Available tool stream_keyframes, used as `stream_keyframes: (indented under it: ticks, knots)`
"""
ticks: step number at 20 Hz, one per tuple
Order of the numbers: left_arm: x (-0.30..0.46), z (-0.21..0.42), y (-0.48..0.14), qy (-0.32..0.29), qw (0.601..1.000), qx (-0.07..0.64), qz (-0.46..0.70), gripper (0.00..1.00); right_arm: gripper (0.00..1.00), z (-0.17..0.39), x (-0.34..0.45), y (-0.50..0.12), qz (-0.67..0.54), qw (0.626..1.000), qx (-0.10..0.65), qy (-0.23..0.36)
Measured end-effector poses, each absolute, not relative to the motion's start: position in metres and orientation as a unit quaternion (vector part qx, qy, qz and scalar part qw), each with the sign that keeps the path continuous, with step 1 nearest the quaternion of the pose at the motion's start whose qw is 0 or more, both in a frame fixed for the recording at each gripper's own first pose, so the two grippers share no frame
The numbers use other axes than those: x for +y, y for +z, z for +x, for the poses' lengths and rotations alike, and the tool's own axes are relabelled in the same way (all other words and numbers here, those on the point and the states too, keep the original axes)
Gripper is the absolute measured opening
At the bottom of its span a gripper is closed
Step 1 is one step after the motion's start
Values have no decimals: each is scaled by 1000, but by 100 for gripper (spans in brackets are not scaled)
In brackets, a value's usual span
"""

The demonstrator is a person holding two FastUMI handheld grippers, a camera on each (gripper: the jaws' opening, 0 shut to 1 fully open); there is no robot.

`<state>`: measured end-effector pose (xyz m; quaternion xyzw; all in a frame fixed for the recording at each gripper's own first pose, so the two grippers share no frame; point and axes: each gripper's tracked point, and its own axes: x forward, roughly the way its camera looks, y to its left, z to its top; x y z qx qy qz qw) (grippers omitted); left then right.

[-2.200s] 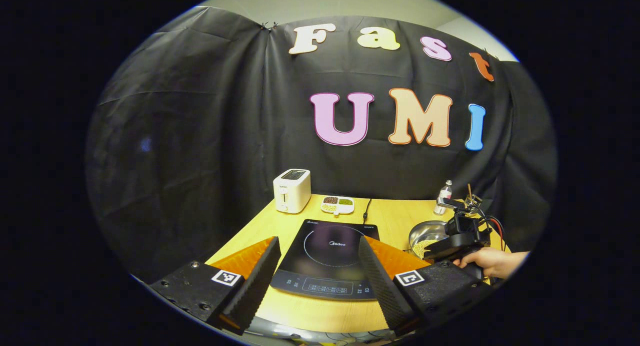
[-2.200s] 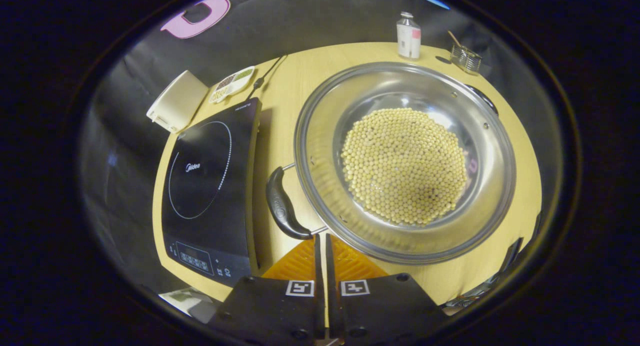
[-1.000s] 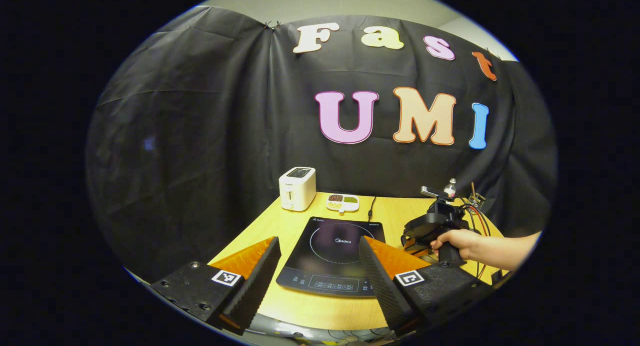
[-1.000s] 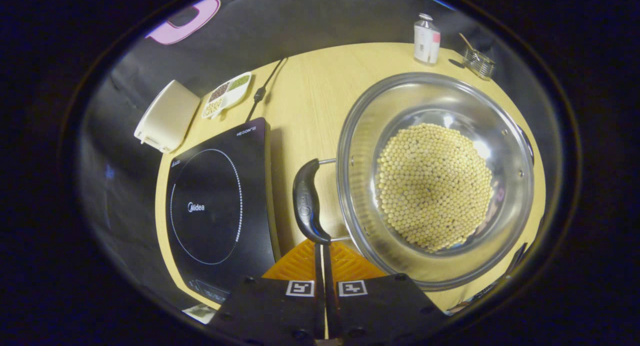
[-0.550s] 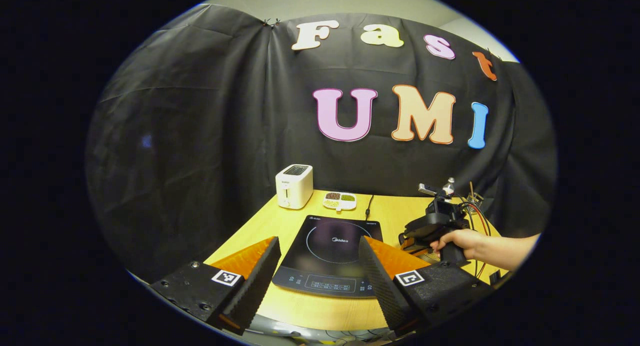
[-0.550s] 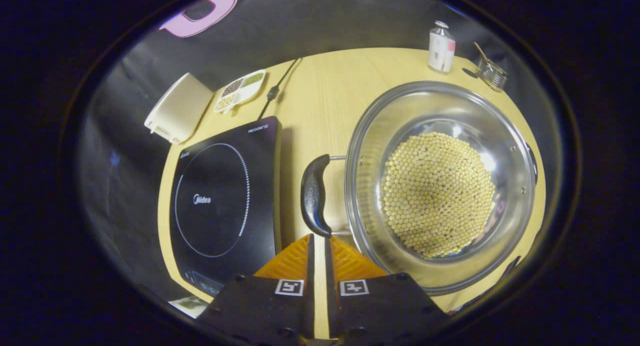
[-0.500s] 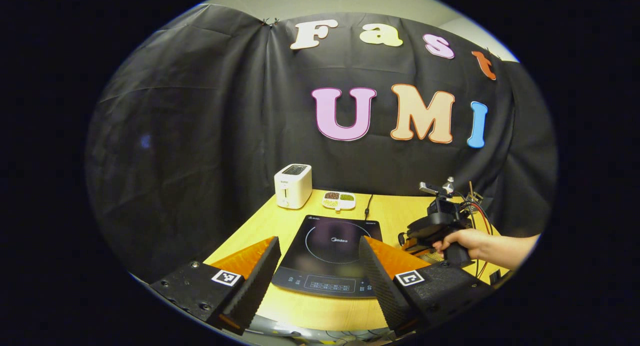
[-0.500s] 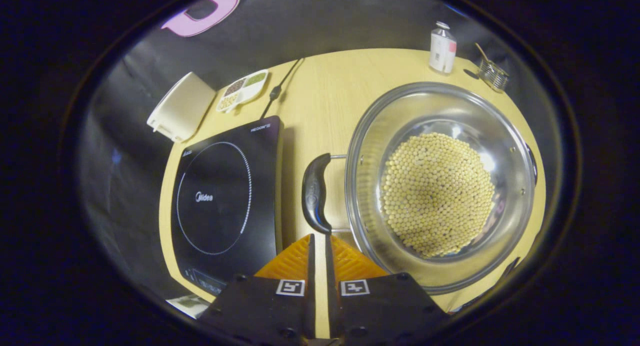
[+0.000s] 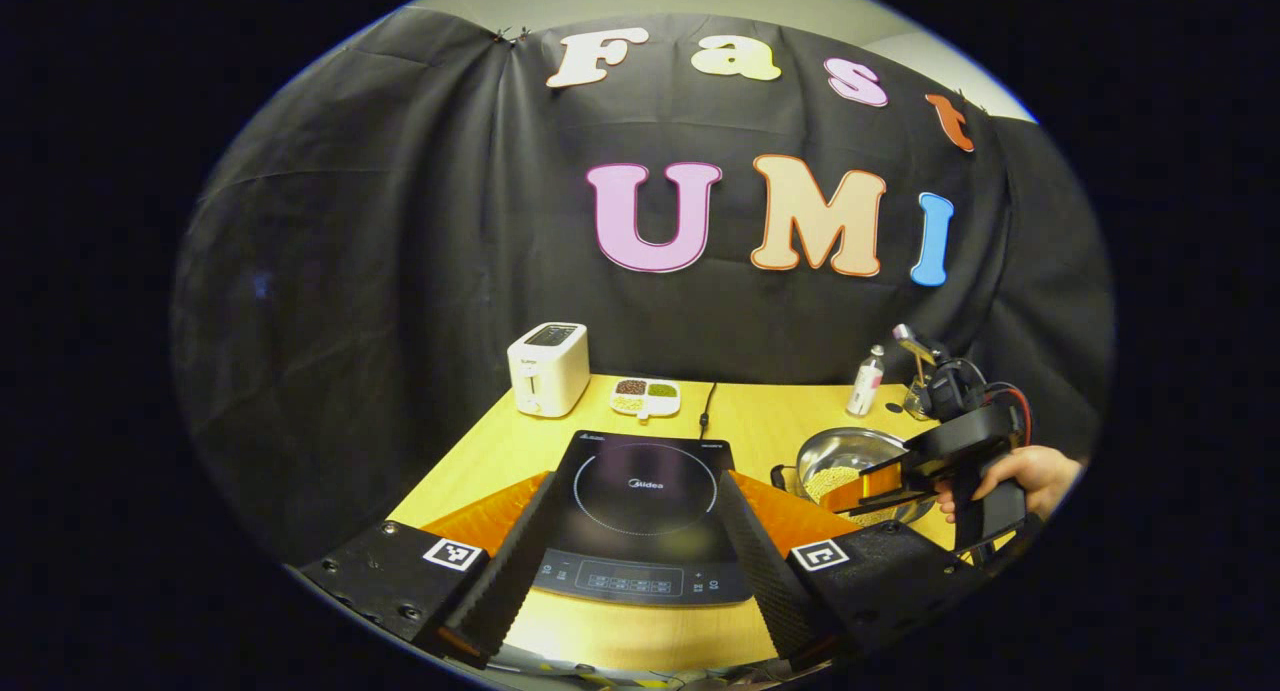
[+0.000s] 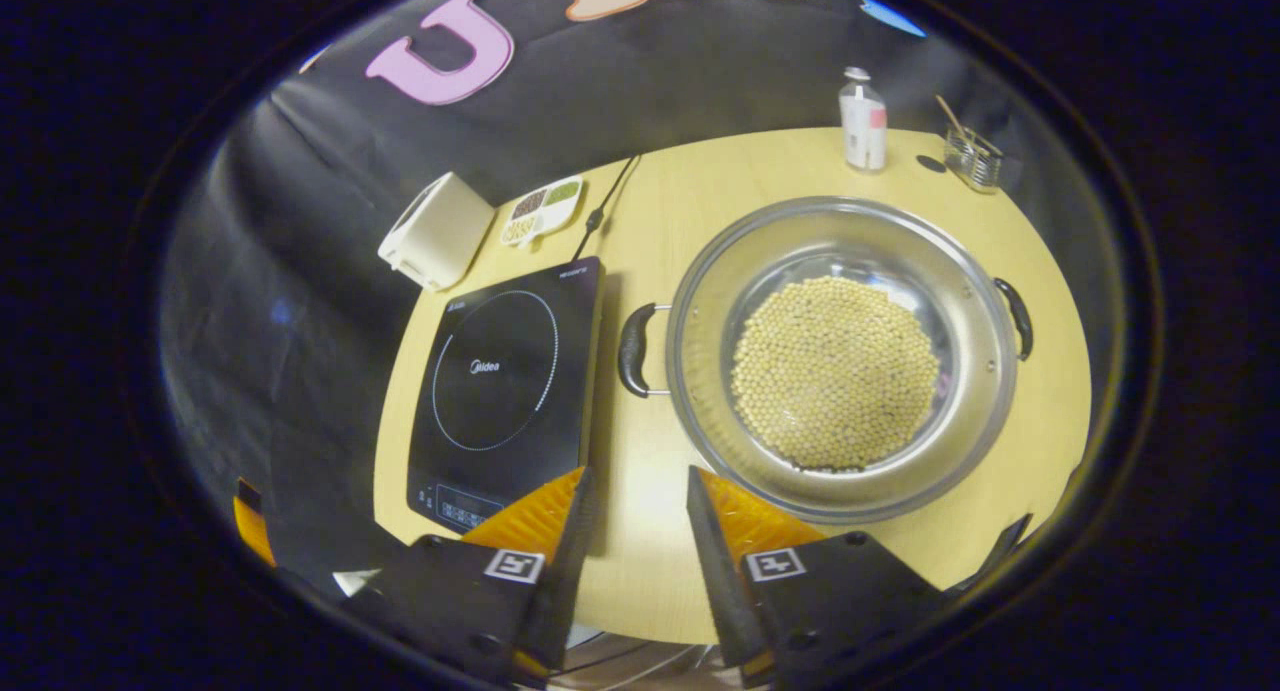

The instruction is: First push the handle of the pot to place it horizontally, then grasp the pot with both hands and set it on the induction cooktop.

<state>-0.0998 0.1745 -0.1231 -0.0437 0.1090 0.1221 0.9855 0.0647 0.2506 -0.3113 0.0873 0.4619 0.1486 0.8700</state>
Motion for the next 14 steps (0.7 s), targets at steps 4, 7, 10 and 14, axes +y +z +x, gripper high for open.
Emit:
stream_keyframes:
  ticks: [4, 7, 10, 14]
  knots:
    - [155, -75, -131, 94, 986, 127, -47, 97, 87, 68, 197, -299, 94, 876, 456, 124]
    - [127, -53, -148, 60, 983, 168, -46, 96, 93, 79, 154, -288, 90, 885, 446, 98]
    - [100, -25, -161, 29, 978, 199, -57, 97, 94, 99, 111, -275, 97, 893, 432, 75]
    - [69, 22, -181, 11, 967, 241, -87, 97, 93, 127, 55, -270, 125, 888, 440, 54]
